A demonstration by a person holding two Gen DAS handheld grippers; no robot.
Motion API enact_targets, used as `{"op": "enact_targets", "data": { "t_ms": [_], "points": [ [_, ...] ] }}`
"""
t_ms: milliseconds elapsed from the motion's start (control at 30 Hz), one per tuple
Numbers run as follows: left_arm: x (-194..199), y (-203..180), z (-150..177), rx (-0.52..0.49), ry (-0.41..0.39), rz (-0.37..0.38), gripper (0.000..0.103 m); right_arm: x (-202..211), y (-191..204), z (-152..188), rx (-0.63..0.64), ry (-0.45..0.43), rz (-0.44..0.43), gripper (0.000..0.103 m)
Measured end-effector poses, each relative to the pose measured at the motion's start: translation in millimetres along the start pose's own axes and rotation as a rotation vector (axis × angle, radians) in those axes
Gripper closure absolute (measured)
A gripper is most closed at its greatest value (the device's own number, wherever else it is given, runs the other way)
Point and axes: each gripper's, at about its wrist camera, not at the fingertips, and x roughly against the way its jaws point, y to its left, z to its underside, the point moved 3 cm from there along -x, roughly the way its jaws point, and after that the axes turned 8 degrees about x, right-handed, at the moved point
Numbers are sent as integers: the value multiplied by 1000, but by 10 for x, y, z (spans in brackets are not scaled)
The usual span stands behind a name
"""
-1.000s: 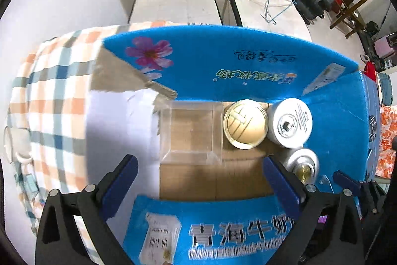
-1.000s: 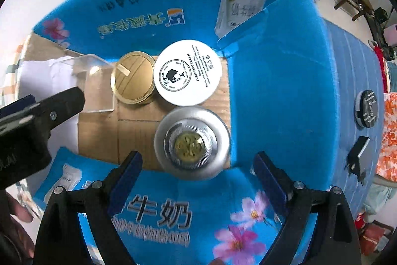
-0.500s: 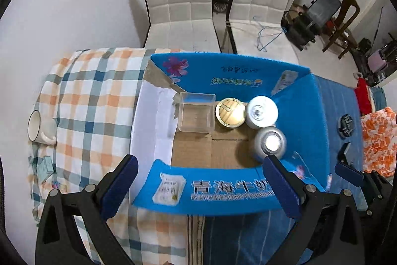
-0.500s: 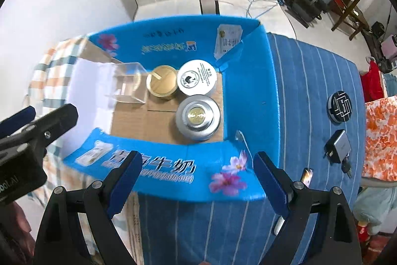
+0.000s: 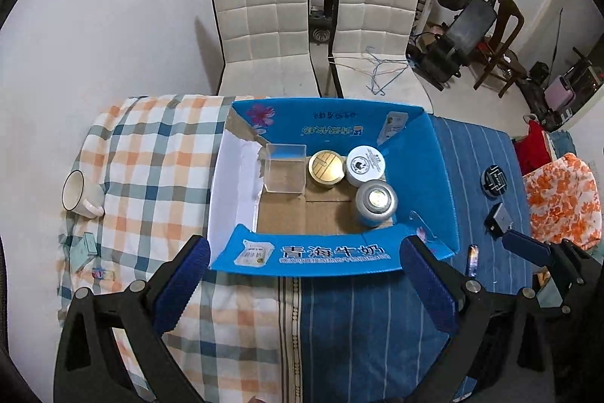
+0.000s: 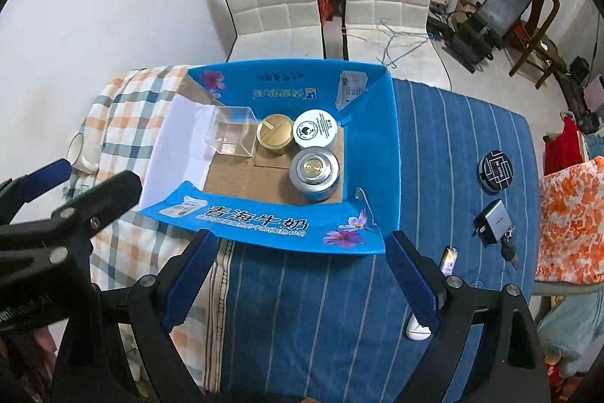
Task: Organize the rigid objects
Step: 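Lift both tools out of the blue box, then grasp the grey charger with the left tool while the right tool grasps the black Blank.ME tin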
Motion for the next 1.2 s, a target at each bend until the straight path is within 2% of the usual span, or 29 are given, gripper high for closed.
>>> {"op": "enact_targets", "data": {
  "t_ms": [200,367,500,600,767,933,1067,1200],
  "points": [
    [153,-43,37,25,-36,14,0,205,-40,22,12,-37,-20,10],
    [149,-133,68,26,-36,1,0,255,-182,41,0,-61,-32,10],
    [137,-342,78,7,-34,11,0,261,-432,120,-41,-70,-57,10],
    [97,-642,74,-27,-28,39,0,245,-698,201,-81,-66,-52,10],
    [-83,-1383,107,-117,-6,97,0,188,-1443,411,-194,-43,16,10],
    [-443,-2204,251,-201,42,135,0,-1,-2418,712,-359,13,106,10],
    [-930,-2993,488,-295,97,177,0,-277,-3185,1042,-480,77,194,10],
    [-1470,-3625,807,-389,191,185,0,-732,-3886,1444,-600,161,222,10]
  ]
}}
